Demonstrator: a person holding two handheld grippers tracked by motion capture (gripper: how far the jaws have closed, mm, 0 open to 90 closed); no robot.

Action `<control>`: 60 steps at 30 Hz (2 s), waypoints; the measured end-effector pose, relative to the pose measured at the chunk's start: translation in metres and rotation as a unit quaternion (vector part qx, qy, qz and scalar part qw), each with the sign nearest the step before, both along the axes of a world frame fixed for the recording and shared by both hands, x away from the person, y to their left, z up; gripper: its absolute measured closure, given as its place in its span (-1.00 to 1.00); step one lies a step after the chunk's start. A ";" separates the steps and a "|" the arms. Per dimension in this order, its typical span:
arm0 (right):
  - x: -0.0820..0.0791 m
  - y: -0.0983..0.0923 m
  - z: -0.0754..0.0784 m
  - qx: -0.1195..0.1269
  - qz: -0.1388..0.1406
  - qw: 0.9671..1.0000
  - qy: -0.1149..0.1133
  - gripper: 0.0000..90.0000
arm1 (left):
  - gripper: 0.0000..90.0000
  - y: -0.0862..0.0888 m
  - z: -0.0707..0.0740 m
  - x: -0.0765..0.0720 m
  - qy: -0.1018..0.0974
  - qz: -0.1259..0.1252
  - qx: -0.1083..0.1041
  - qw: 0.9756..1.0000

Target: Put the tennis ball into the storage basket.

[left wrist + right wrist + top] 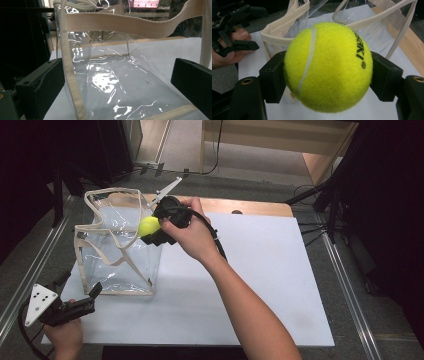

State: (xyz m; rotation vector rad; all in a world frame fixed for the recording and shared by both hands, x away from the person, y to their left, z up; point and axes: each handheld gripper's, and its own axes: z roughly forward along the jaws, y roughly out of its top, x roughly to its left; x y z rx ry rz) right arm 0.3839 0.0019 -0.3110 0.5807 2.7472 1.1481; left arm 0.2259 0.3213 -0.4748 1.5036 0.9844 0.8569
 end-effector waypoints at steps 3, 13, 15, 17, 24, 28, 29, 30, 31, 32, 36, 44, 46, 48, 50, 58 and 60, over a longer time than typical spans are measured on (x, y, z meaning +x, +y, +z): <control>0.001 0.001 0.004 0.002 0.002 1.000 -0.001 -0.46 | -1.00 0.000 0.000 0.000 0.002 0.001 0.004 1.000; 0.004 0.008 0.016 0.004 0.006 1.000 -0.010 -0.46 | -1.00 0.000 0.000 0.000 0.003 -0.001 0.004 1.000; 0.004 0.010 0.018 0.007 0.007 1.000 -0.009 -0.46 | -1.00 0.000 0.000 0.000 0.001 -0.002 0.001 1.000; 0.005 0.011 0.019 0.008 0.008 1.000 -0.010 -0.46 | -1.00 0.000 0.000 0.000 0.001 -0.002 0.000 1.000; 0.005 0.019 0.023 0.010 0.014 1.000 -0.012 -0.46 | -1.00 0.001 0.001 0.000 0.003 0.000 0.002 1.000; 0.006 0.025 0.025 0.009 0.018 1.000 -0.016 -0.46 | -1.00 0.002 0.001 0.000 0.002 -0.001 0.001 1.000; 0.006 0.026 0.026 0.008 0.018 1.000 -0.016 -0.46 | -1.00 0.002 0.001 0.000 0.002 -0.001 0.000 1.000; 0.006 0.027 0.027 0.010 0.019 1.000 -0.015 -0.46 | -1.00 0.002 0.001 0.000 0.002 -0.001 -0.002 1.000; 0.007 0.029 0.027 0.009 0.020 1.000 -0.014 -0.46 | -1.00 0.002 0.001 0.000 0.001 -0.001 -0.003 1.000; 0.007 0.030 0.027 0.009 0.021 1.000 -0.017 -0.46 | -1.00 0.002 0.001 0.000 0.001 -0.001 -0.004 1.000; 0.008 0.035 0.028 0.008 0.022 1.000 -0.016 -0.46 | -1.00 0.002 0.001 0.000 0.002 -0.001 -0.005 1.000; 0.011 0.046 0.028 0.008 0.031 0.999 -0.014 -0.46 | -1.00 0.002 0.001 0.000 0.001 -0.001 -0.006 1.000; 0.011 0.050 0.028 0.007 0.033 0.999 -0.015 -0.46 | -1.00 0.002 0.001 0.000 0.001 -0.001 -0.007 1.000; 0.012 0.052 0.028 0.007 0.035 0.999 -0.014 -0.46 | -1.00 0.003 0.001 0.000 0.001 -0.001 -0.006 1.000; 0.012 0.055 0.028 0.007 0.036 0.999 -0.013 -0.46 | -1.00 0.003 0.001 0.000 0.002 -0.001 -0.006 1.000; 0.016 0.066 0.022 0.006 0.043 0.999 -0.010 -0.46 | -1.00 0.003 0.001 0.000 0.003 -0.001 -0.006 1.000; 0.018 0.069 0.019 0.004 0.046 0.999 -0.010 -0.46 | -1.00 0.004 0.001 0.000 0.002 -0.002 -0.006 1.000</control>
